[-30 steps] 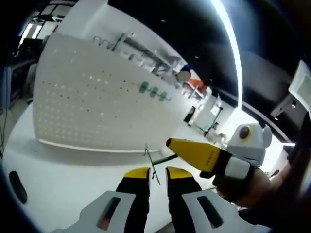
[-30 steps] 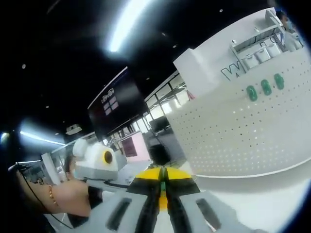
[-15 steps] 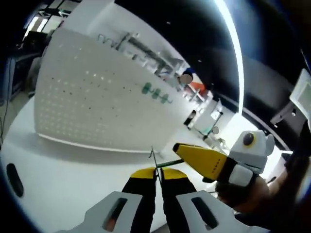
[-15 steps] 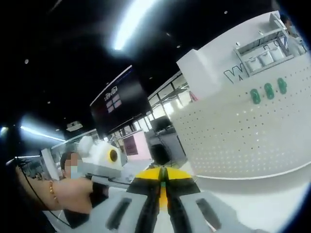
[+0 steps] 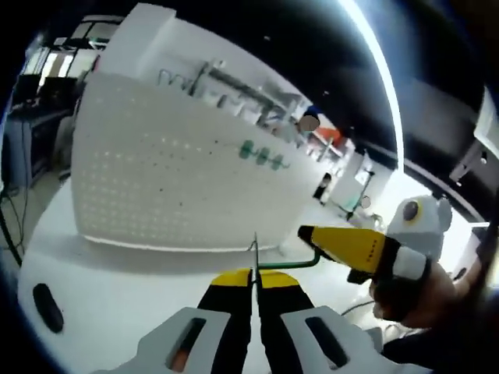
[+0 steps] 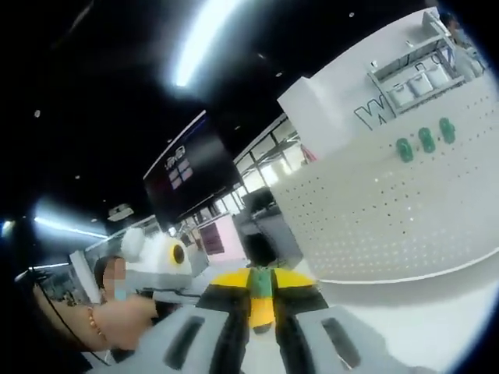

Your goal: Insert the hook assembly into the mounting plate slot until the hook locks in place.

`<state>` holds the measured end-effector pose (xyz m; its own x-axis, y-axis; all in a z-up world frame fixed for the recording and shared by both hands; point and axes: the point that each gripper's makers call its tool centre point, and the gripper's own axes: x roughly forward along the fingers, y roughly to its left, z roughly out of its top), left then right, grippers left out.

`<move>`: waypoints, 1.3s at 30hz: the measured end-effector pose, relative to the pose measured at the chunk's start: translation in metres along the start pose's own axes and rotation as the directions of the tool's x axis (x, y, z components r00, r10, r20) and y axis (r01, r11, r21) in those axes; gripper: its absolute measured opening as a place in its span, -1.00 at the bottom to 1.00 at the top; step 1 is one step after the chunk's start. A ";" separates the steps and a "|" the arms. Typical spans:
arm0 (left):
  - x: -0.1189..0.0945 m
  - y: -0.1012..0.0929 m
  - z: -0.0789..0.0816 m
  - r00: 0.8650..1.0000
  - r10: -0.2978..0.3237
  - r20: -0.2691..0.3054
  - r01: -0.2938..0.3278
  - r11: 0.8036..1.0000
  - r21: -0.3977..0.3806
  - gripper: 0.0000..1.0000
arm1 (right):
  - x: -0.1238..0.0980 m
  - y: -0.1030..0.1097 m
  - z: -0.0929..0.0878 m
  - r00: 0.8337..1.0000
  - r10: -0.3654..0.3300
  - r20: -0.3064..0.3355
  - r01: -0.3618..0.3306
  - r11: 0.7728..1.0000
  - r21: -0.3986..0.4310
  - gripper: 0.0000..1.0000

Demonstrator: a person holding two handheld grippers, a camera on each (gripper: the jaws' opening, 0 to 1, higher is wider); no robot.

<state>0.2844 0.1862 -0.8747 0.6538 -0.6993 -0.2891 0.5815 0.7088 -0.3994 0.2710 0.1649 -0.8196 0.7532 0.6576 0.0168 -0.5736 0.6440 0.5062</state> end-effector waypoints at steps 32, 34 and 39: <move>0.005 -0.022 0.021 0.997 0.033 0.068 -0.055 0.934 0.353 -0.98 | 0.007 0.010 -0.012 0.994 0.083 -0.067 -0.080 0.996 0.044 -0.92; 0.005 -0.019 0.019 0.997 0.047 0.056 -0.065 0.923 0.379 -0.98 | 0.007 0.011 -0.015 0.993 0.084 -0.082 -0.083 0.996 0.018 -0.93; 0.004 -0.018 0.018 0.998 0.051 0.045 -0.064 0.920 0.388 -0.98 | 0.006 0.013 -0.016 0.994 0.086 -0.071 -0.088 0.996 -0.033 -0.95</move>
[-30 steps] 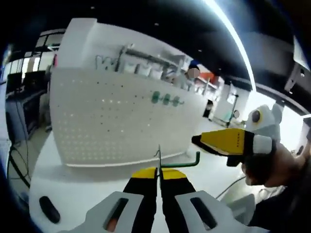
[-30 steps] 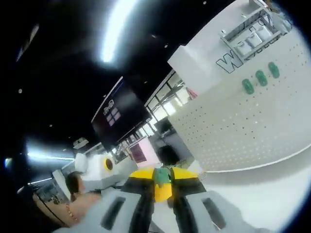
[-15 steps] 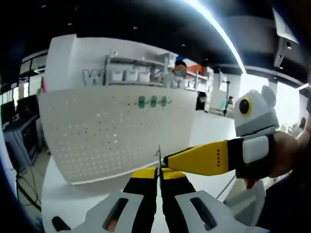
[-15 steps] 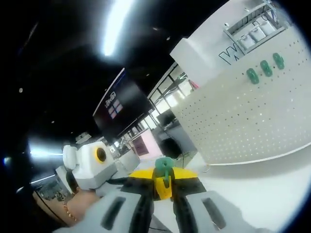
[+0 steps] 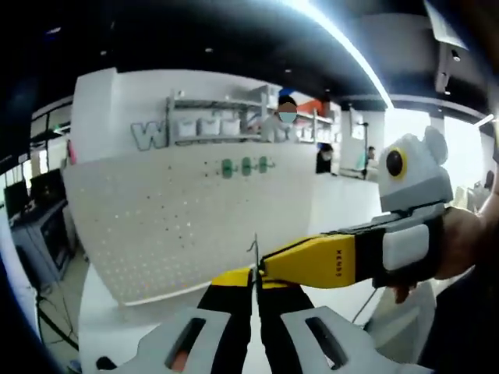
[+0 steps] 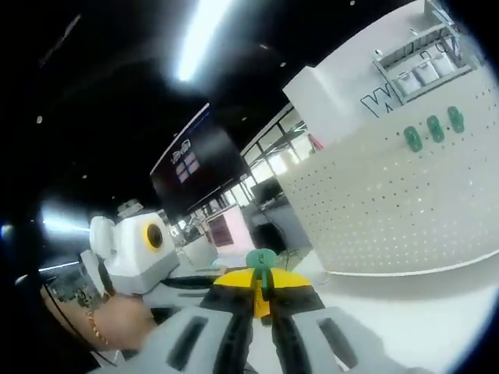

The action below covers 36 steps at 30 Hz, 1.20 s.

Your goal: Insert the hook assembly into the mounting plate slot until the hook locks in place.

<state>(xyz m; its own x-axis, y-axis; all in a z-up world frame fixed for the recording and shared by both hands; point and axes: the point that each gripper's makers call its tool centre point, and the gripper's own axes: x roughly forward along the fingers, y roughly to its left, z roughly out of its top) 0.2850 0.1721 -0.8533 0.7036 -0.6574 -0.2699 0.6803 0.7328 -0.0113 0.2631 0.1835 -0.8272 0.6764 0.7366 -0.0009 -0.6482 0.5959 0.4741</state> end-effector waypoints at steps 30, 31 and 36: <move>-0.005 -0.008 -0.011 0.997 -0.070 0.028 0.073 0.989 -0.129 -0.40 | -0.003 -0.008 0.000 0.999 -0.026 -0.022 0.025 0.998 -0.065 -1.00; -0.005 -0.008 -0.012 0.997 -0.069 0.024 0.072 0.990 -0.125 -0.35 | -0.003 -0.008 0.000 0.999 -0.026 -0.021 0.025 0.998 -0.064 -1.00; -0.008 -0.008 -0.014 0.997 -0.068 0.029 0.071 0.993 -0.100 -0.11 | -0.004 -0.013 0.001 0.999 -0.034 -0.021 0.032 0.997 -0.072 -1.00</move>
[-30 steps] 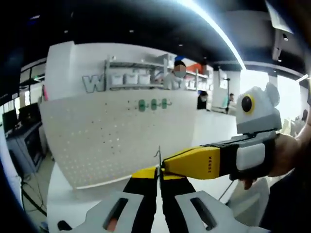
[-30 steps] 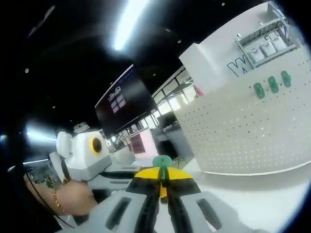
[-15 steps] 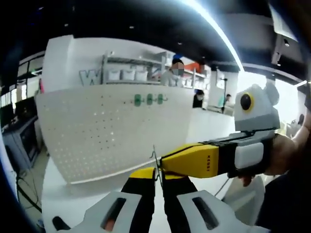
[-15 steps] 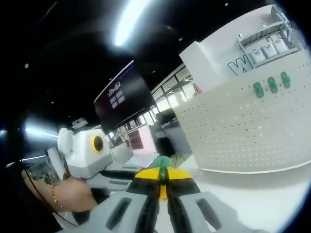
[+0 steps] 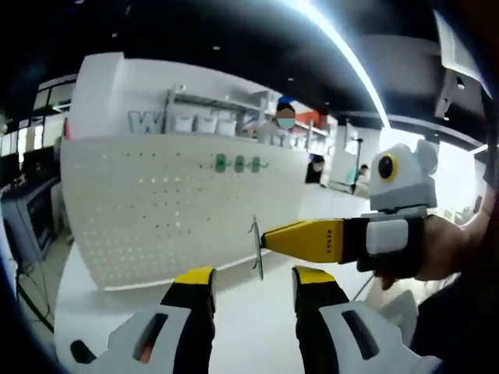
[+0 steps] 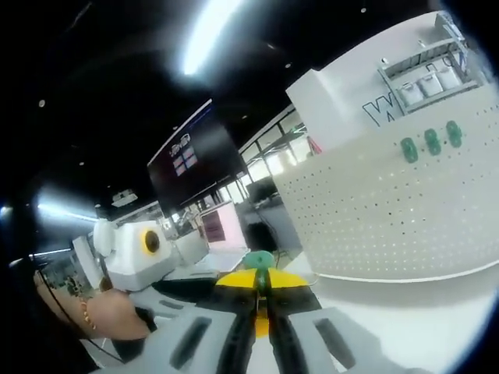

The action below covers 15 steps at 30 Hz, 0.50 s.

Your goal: Insert the hook assembly into the mounting plate slot until the hook locks in place.

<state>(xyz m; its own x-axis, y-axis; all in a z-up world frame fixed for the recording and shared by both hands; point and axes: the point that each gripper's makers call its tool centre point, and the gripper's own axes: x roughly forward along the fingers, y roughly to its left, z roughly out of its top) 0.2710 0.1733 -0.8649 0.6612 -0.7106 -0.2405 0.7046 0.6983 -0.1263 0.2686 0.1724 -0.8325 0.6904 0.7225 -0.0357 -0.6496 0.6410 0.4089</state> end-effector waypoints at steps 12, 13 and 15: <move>-0.003 -0.024 -0.004 0.991 -0.131 0.026 0.132 0.989 -0.067 0.47 | -0.004 -0.012 0.002 0.999 -0.033 0.000 0.033 0.999 -0.041 -1.00; -0.004 -0.024 -0.005 0.991 -0.131 0.027 0.133 0.989 -0.067 0.49 | -0.004 -0.014 0.001 0.999 -0.034 -0.002 0.034 0.999 -0.038 -1.00; -0.004 -0.024 -0.008 0.991 -0.132 0.014 0.132 0.990 -0.050 0.50 | -0.005 -0.014 0.001 0.999 -0.033 0.000 0.033 0.999 -0.034 -1.00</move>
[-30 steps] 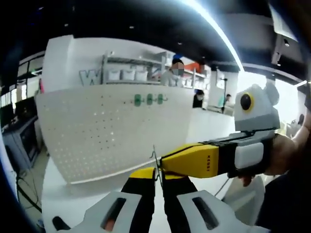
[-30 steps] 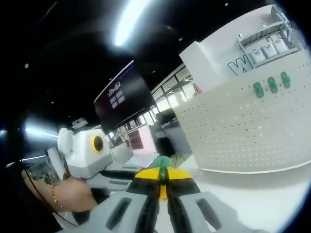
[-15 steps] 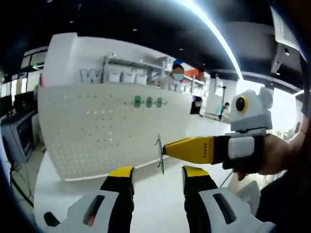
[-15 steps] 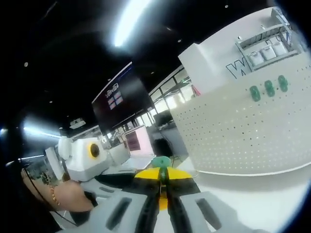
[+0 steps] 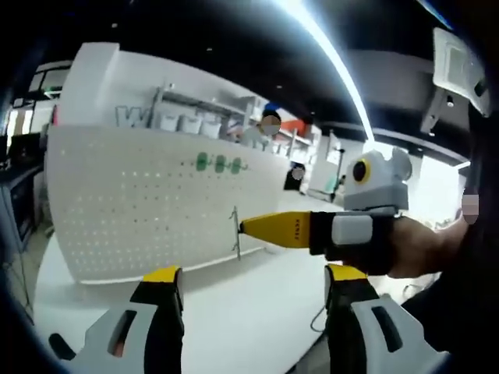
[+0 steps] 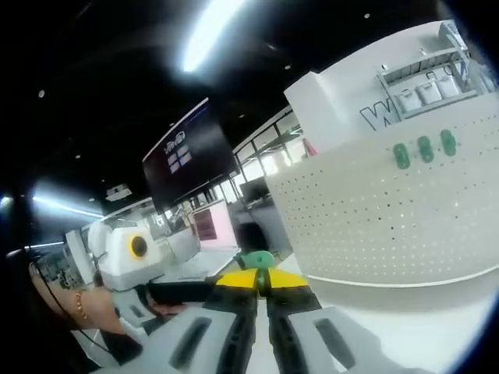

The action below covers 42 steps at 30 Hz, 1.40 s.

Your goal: Insert the hook assembly into the mounting plate slot until the hook locks in place.

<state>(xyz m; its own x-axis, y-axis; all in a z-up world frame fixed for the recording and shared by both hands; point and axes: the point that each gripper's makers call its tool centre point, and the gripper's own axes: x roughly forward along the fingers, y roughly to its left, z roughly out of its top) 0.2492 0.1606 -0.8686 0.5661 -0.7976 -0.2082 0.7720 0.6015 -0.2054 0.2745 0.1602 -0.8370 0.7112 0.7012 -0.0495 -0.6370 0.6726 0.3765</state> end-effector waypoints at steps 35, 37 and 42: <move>0.001 0.000 0.005 1.000 0.009 0.030 -0.006 0.996 -0.084 1.00 | 0.001 -0.020 0.001 0.999 -0.045 0.006 0.045 0.999 -0.022 -1.00; 0.001 0.000 0.004 1.000 0.011 0.029 -0.008 0.996 -0.084 1.00 | 0.001 -0.022 0.003 0.999 -0.048 0.008 0.048 0.998 -0.026 -1.00; 0.000 0.002 0.003 1.000 0.021 0.023 -0.019 0.996 -0.084 1.00 | 0.002 -0.032 0.010 0.998 -0.063 0.021 0.064 0.997 -0.035 -1.00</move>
<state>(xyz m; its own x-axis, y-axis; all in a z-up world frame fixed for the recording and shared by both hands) 0.2518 0.1612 -0.8662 0.5890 -0.7854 -0.1904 0.7340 0.6185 -0.2806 0.2989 0.1380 -0.8400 0.7562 0.6522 -0.0533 -0.6005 0.7240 0.3395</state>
